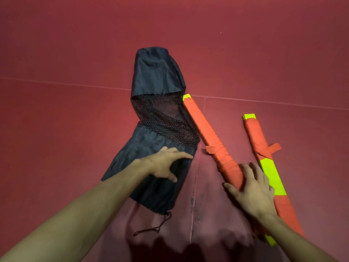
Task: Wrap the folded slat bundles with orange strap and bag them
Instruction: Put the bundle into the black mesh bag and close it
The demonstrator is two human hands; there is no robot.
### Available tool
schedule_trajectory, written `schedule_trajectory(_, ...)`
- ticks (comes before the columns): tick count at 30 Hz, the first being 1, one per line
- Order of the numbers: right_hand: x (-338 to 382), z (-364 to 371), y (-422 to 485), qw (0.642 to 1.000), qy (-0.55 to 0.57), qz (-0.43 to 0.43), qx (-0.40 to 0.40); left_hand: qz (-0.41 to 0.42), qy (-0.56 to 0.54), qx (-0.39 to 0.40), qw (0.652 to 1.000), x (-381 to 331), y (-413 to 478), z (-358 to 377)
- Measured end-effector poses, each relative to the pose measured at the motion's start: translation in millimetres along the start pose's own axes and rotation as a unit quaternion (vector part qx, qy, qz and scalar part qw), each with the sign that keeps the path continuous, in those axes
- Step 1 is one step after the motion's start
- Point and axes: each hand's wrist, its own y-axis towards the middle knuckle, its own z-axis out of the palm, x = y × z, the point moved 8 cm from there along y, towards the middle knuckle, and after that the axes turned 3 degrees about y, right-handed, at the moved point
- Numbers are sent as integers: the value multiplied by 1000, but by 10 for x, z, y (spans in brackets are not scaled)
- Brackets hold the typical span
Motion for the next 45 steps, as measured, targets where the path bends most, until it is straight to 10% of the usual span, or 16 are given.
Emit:
schedule_trajectory(18, -1248, -866, 685, 999, -32, -41, -1, -104, -165, -156, 968, -1149, 1175, -237)
schedule_trajectory(21, -1508, -1011, 799, 999, -29, -7, 15, -72, -274, -177, 942, -1473, 1304, -334)
schedule_trajectory(26, -1458, -1057, 861, 999, -21, 29, 12, 52, -124, -305, 943, -1809, 1003, -467)
schedule_trajectory(35, -1222, -959, 883, 994, -43, 82, 60, 4, 201, -15, 979, -1733, 636, 239)
schedule_trajectory(45, -1219, -900, 461, 994, 14, 61, 91, 33, -55, -49, 997, -1653, 570, 256)
